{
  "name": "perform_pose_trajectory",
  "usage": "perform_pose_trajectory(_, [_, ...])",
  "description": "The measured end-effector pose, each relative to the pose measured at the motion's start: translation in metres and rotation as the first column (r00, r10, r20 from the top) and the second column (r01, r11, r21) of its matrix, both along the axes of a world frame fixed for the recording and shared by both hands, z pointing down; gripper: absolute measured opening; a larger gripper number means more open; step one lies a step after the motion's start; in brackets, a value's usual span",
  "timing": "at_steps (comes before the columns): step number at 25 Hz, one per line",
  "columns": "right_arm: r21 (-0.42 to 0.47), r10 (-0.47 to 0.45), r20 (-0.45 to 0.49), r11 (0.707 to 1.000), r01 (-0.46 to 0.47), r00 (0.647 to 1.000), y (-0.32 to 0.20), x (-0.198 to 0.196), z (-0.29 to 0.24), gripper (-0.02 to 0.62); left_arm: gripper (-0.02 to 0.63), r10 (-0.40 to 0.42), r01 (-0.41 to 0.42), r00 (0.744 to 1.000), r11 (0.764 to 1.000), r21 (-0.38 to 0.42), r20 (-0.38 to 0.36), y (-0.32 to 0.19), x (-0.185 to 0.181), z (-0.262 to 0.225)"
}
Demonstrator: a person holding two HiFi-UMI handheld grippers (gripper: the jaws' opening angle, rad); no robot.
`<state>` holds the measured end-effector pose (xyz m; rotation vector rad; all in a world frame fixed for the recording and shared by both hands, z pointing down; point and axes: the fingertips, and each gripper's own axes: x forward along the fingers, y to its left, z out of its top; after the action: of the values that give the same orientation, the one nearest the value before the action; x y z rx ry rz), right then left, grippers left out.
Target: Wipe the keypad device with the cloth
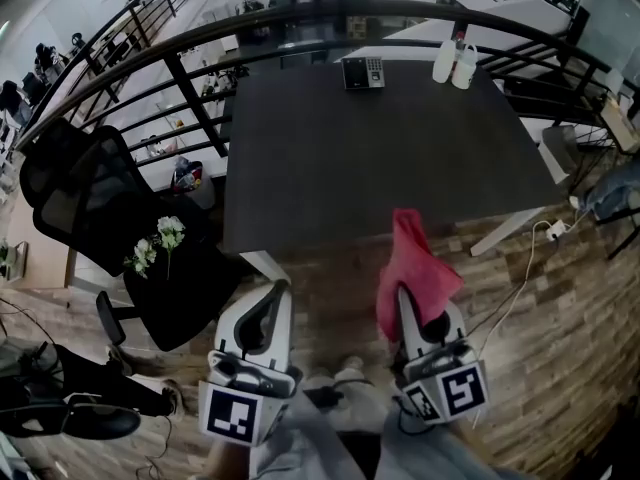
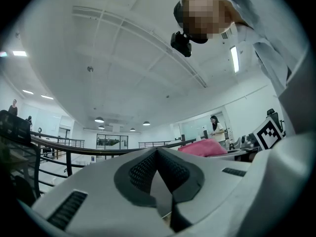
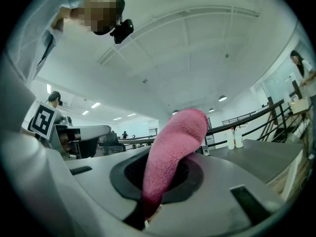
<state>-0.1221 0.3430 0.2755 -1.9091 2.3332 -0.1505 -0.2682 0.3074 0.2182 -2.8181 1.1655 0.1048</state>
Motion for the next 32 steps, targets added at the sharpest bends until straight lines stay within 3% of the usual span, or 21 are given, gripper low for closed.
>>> perform_pose_trajectory(8, [-0.013,0.057,-0.001,0.998,-0.057,0.998,0.021,0.045,0.008,0.030,0.003,0.048,-0.048,0.999,0.999,0.015,-0.002,0.010,0.048,-0.007])
perform_pose_trajectory(17, [-0.011,0.130,-0.001,0.991,-0.130,0.992,0.032,0.078,0.010,0.030,0.003,0.089,-0.089,0.996,0.996,0.029,-0.001,0.013,0.075,-0.008])
perform_pose_trajectory(32, [-0.005,0.152,-0.049,0.988,-0.153,0.987,-0.020,0.098,0.015,0.031,0.003,0.137,-0.136,0.990,0.990,0.034,-0.032,-0.044,0.106,0.005])
